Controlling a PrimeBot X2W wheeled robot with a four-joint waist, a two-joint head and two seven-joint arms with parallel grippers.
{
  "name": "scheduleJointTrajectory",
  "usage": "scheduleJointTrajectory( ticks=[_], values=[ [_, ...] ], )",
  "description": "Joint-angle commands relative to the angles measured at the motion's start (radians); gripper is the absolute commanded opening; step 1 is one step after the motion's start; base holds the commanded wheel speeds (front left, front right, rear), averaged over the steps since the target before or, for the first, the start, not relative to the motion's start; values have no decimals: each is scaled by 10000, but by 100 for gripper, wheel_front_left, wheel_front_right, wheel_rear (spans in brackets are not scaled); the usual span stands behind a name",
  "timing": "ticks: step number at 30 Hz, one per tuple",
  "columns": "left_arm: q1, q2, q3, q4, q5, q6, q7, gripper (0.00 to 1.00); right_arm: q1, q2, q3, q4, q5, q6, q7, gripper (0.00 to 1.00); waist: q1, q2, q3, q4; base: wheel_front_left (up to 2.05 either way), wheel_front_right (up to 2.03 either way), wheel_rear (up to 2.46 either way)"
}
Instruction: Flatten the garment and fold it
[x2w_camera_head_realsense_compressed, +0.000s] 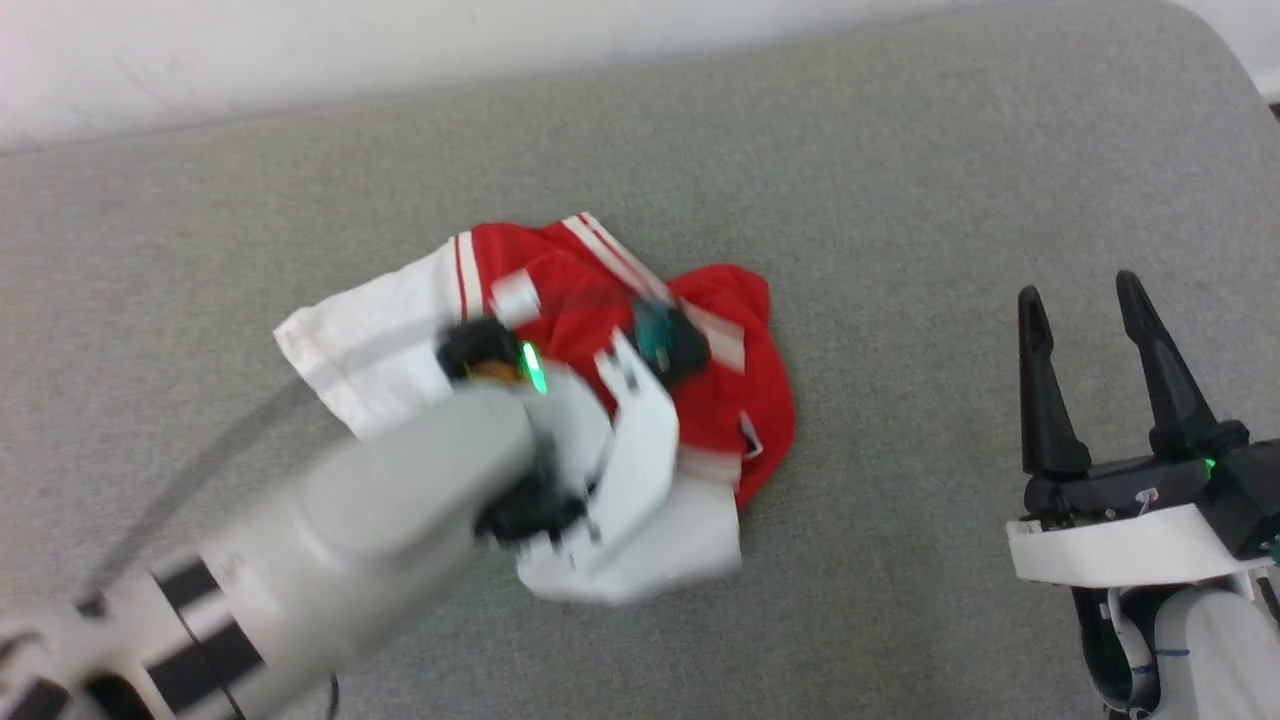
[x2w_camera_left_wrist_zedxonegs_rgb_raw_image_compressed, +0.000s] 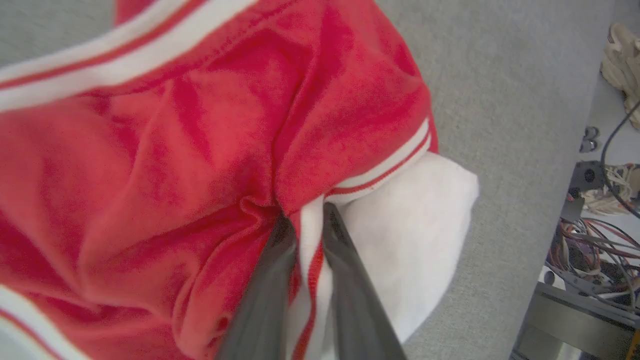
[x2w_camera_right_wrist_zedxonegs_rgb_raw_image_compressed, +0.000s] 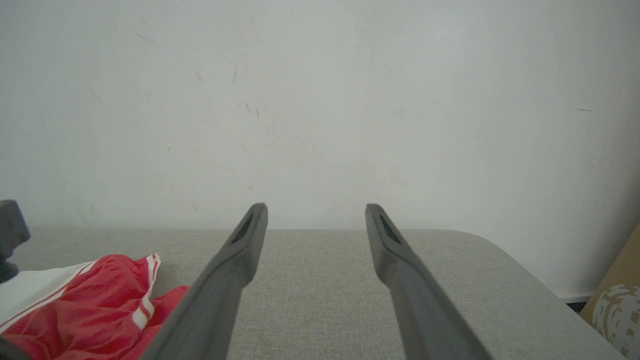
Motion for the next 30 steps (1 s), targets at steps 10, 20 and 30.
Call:
scheduleJointTrajectory(
  ticks=[10, 20, 30],
  values=[
    [808, -398, -64, 570, 584, 6, -1211, 100, -52, 26, 8, 172, -10, -7, -47, 100, -2, -1, -209, -52, 0, 0, 0],
    [822, 55, 1136, 981, 1305, 902, -6791, 100, 768, 26, -51, 297, -143, -7, -47, 100, -2, -1, -1544, 693, 0, 0, 0],
    [2600, 620, 3442, -209, 2602, 4273, -9295, 100, 1120, 26, -153, 258, -208, -7, -47, 100, -2, -1, -2163, 1415, 0, 0, 0]
  ],
)
